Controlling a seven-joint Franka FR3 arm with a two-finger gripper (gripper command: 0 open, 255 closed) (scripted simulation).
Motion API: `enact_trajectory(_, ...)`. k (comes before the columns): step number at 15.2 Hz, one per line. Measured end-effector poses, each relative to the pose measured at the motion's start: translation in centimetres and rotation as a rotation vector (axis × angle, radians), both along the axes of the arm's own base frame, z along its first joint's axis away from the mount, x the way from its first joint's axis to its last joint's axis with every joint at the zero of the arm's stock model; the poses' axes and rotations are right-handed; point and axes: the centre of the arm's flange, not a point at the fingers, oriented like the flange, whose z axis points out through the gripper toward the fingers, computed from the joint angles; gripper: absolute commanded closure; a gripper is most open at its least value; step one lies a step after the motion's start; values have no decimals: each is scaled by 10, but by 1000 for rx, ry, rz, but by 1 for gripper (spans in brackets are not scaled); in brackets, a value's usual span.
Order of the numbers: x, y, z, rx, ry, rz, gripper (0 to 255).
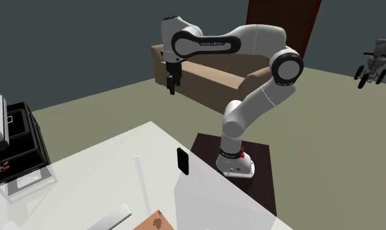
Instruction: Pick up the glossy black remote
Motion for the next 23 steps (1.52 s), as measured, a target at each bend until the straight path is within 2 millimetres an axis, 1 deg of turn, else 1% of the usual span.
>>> enact_trajectory(1, 0, 0, 0, 0, 0, 0, 0)
enact_trajectory(3, -2, 7, -13, 10, 7, -30, 0)
enact_trajectory(7, -18, 27, -51, 41, 30, -127, 0)
enact_trajectory(8, -18, 31, -63, 49, 37, -153, 0)
enact_trajectory(10, -24, 44, -85, 66, 49, -204, 0)
enact_trajectory(12, -31, 55, -101, 83, 61, -256, 0)
enact_trajectory(13, -32, 65, -112, 90, 68, -281, 0)
enact_trajectory(14, -34, 72, -119, 99, 73, -307, 0)
enact_trajectory(17, -45, 93, -150, 123, 91, -385, 0)
enact_trajectory(18, -44, 101, -162, 131, 99, -412, 0)
enact_trajectory(19, -47, 106, -170, 140, 104, -438, 0)
enact_trajectory(20, -49, 115, -180, 147, 110, -463, 0)
enact_trajectory(22, -49, 130, -192, 165, 122, -516, 0)
enact_trajectory(23, -53, 135, -202, 173, 127, -539, 0)
